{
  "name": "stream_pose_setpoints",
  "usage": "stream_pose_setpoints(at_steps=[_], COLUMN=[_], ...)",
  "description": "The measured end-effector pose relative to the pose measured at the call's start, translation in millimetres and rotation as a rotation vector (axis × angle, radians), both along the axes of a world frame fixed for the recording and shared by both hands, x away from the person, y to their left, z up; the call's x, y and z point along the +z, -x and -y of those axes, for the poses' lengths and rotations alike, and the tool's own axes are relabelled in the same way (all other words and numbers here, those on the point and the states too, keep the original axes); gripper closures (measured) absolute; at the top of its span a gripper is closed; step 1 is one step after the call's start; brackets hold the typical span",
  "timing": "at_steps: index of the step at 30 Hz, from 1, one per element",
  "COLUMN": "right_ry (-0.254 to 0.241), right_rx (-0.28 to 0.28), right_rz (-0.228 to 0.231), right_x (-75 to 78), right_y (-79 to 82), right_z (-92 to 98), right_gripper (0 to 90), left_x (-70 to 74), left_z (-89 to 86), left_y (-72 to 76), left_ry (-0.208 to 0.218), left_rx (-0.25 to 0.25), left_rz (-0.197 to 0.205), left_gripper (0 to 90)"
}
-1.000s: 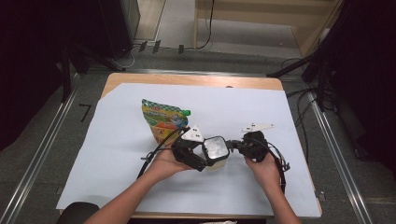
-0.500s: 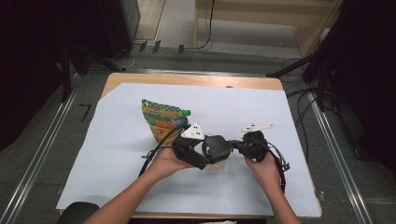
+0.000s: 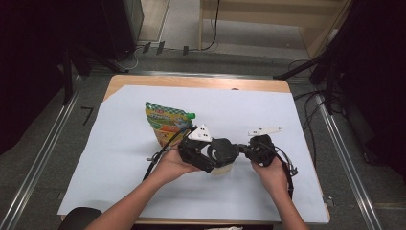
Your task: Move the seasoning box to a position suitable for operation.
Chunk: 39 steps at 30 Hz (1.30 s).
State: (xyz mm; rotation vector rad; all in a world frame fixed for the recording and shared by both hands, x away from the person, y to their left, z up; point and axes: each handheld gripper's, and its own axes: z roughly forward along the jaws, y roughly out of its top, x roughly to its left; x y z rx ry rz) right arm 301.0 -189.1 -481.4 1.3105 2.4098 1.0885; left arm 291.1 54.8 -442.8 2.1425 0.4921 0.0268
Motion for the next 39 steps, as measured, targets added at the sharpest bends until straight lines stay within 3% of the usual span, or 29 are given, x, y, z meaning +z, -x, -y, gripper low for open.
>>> stream_pose_setpoints(at_steps=[1, 2, 6, 7, 13, 19, 23, 39], right_ry=[-0.007, -0.007, 0.004, -0.005, -0.003, -0.028, -0.047, -0.064], right_rx=[0.006, 0.006, 0.014, 0.014, 0.017, 0.014, 0.013, 0.011], right_rz=[-0.001, -0.001, 0.005, 0.001, -0.002, -0.005, -0.007, -0.010], right_x=[0.0, 0.0, -0.1, 0.1, 0.7, 2.6, 6.4, 10.3], right_y=[0.3, 0.3, 1.7, 1.8, 3.4, 9.1, 16.4, 23.9], right_z=[-0.2, -0.2, -2.9, -2.3, -2.3, -0.6, 2.7, 5.5], right_gripper=[90.0, 90.0, 90.0, 90.0, 90.0, 90.0, 90.0, 90.0], left_x=[4.7, 4.7, 10.9, 14.2, 26.0, 34.8, 38.2, 42.0], left_z=[-2.5, -2.5, 1.6, 3.3, 8.6, 15.2, 18.8, 46.9], left_y=[-0.4, -0.4, 2.3, 3.1, -0.6, -1.5, -1.0, -12.5], left_ry=[0.087, 0.087, 0.036, 0.015, -0.010, -0.012, -0.007, -0.013], left_rx=[0.002, 0.002, -0.018, -0.030, -0.068, -0.105, -0.114, -0.164], left_rz=[-0.042, -0.042, -0.006, -0.012, -0.053, -0.080, -0.077, -0.106], left_gripper=[42.2, 41.6, 41.2, 44.7, 55.8, 68.0, 72.0, 74.2])
